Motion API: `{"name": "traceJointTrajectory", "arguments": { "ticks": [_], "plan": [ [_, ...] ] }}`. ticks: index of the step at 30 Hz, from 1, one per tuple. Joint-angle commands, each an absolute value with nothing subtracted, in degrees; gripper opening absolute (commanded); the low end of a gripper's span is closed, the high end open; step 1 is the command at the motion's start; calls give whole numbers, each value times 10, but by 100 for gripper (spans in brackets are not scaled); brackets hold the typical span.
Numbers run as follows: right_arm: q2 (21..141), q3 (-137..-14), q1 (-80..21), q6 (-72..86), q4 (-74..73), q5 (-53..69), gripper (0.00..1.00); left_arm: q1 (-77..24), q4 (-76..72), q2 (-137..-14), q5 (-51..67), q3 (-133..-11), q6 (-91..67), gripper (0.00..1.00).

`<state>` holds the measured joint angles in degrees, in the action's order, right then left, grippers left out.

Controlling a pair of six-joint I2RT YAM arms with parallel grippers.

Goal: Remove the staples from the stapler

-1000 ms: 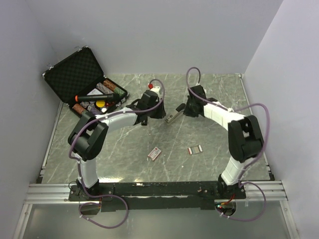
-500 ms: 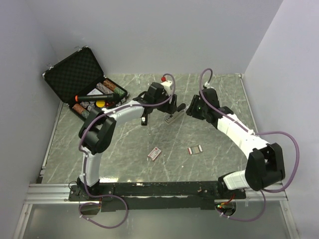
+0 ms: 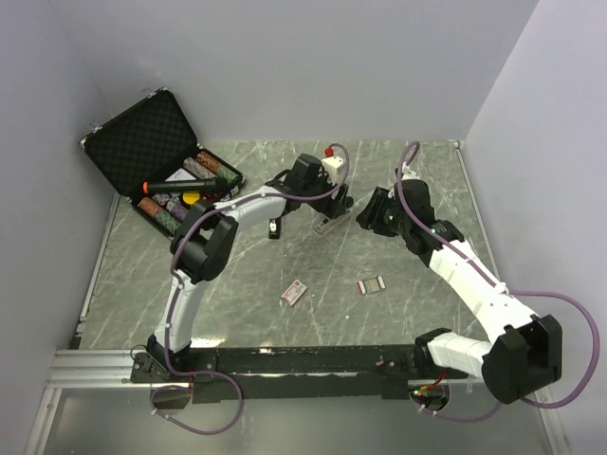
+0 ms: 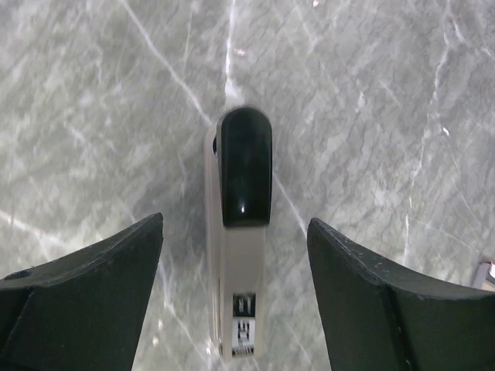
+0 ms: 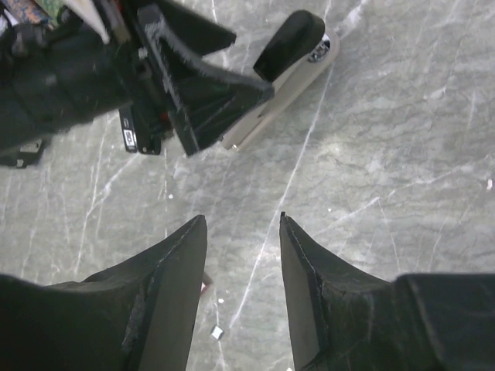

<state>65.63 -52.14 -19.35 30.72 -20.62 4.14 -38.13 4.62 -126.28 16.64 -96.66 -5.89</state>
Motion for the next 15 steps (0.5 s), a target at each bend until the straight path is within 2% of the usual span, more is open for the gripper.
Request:
{"name": "traceJointTrajectory", "arguments": {
  "ticks": [1, 15],
  "plan": [
    [633, -505, -192, 297, -210, 50, 50, -383, 47, -1288, 192, -1016, -35, 80],
    [635, -496, -192, 293, -201, 69, 51, -393, 45, -1332, 164, -1056, -29, 77]
  ]
}}
